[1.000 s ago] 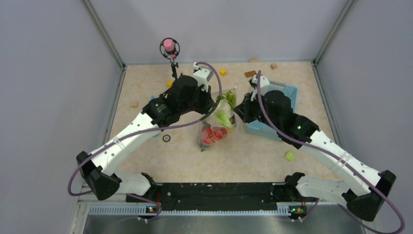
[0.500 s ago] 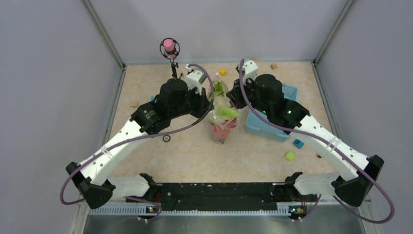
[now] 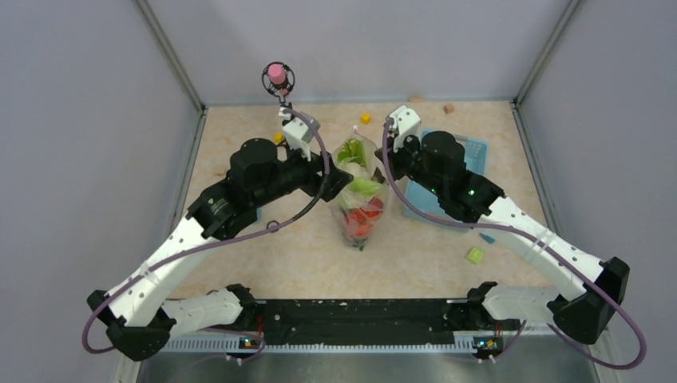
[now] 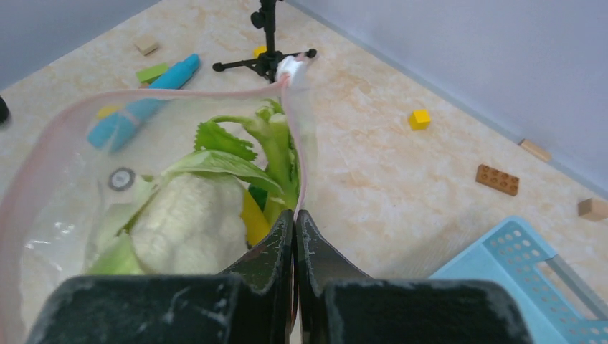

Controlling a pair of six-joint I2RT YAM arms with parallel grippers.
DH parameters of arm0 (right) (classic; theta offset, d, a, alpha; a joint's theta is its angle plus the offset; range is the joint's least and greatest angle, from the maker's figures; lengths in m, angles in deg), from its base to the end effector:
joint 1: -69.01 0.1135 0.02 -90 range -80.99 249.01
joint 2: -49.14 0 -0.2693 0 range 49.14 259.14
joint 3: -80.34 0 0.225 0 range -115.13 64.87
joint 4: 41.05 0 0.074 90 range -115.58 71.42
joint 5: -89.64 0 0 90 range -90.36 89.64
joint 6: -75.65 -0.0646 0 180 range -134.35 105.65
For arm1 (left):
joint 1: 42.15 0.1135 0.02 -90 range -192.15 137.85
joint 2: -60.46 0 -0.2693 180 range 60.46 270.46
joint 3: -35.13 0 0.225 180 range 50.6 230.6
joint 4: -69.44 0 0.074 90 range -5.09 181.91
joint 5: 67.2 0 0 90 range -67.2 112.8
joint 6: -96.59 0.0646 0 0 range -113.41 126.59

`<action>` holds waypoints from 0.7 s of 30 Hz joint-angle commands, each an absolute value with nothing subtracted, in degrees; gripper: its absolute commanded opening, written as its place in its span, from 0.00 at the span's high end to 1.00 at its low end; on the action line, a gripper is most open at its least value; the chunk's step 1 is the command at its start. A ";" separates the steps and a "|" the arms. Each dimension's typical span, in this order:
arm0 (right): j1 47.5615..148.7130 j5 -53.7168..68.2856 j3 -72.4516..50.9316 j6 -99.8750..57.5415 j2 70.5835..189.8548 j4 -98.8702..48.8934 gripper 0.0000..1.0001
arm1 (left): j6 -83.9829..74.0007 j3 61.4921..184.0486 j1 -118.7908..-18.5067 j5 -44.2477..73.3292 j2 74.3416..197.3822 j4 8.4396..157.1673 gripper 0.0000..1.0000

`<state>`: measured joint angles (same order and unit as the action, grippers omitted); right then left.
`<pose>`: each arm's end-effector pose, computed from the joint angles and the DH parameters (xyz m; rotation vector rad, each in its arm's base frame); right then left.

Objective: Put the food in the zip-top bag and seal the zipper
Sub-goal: Adjust the zipper food storage bag at the center of the board.

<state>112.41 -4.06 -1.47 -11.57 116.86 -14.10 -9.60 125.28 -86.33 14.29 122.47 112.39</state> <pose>0.1999 0.1833 0.3867 -0.6694 1.6895 0.4478 0.1549 -0.1639 0.4222 0.5693 1.8306 -0.8641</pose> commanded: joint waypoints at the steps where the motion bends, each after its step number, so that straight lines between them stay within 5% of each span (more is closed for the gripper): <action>1: 111.12 -4.74 0.05 -5.94 112.09 -24.54 1.00 | -8.78 124.71 -85.43 28.71 117.76 106.38 0.22; 8: 108.96 -1.11 2.86 -4.77 110.27 -27.89 1.00 | -9.25 122.78 -69.95 19.59 120.40 105.28 0.16; 21: 102.41 17.14 -1.10 -6.93 116.78 -31.02 1.00 | -2.11 114.66 -68.24 0.00 123.70 93.98 0.02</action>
